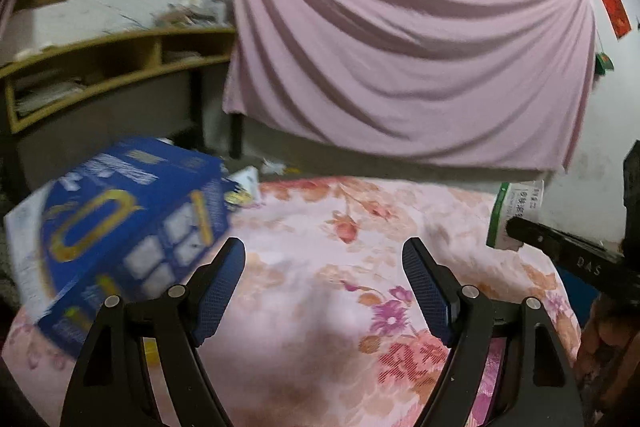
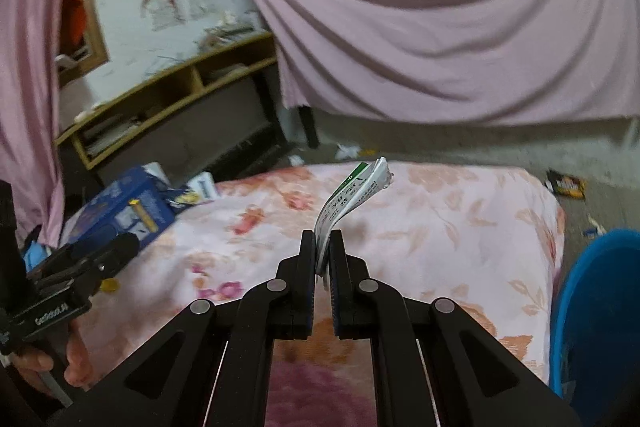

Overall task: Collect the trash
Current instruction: 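Grasp the yellow cylinder with the left tool while the right tool holds the medicine box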

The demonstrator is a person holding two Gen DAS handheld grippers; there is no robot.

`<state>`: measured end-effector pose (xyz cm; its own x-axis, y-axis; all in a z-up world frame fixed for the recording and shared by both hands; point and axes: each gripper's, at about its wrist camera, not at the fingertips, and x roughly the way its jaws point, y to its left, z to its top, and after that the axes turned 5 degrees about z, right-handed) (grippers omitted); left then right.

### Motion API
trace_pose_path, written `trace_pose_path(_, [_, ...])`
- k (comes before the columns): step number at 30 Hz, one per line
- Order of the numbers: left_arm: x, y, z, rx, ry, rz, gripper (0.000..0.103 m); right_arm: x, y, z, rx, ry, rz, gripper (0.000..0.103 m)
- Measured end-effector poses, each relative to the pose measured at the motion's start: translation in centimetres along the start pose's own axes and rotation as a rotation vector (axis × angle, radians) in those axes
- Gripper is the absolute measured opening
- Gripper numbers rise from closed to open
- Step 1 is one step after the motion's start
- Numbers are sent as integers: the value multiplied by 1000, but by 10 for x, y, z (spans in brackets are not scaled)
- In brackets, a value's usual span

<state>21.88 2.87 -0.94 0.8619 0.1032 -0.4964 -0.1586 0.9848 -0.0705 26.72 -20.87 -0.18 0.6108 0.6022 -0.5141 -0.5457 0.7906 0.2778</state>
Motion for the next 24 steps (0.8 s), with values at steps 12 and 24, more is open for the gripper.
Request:
trace_pose_path(12, [-41, 47, -23, -89, -1, 159, 77, -18, 60, -16, -137, -67, 121, 4])
trace_pose_path(24, [-7, 78, -46, -174, 229, 205, 75, 12, 77, -21, -115, 59, 219, 4])
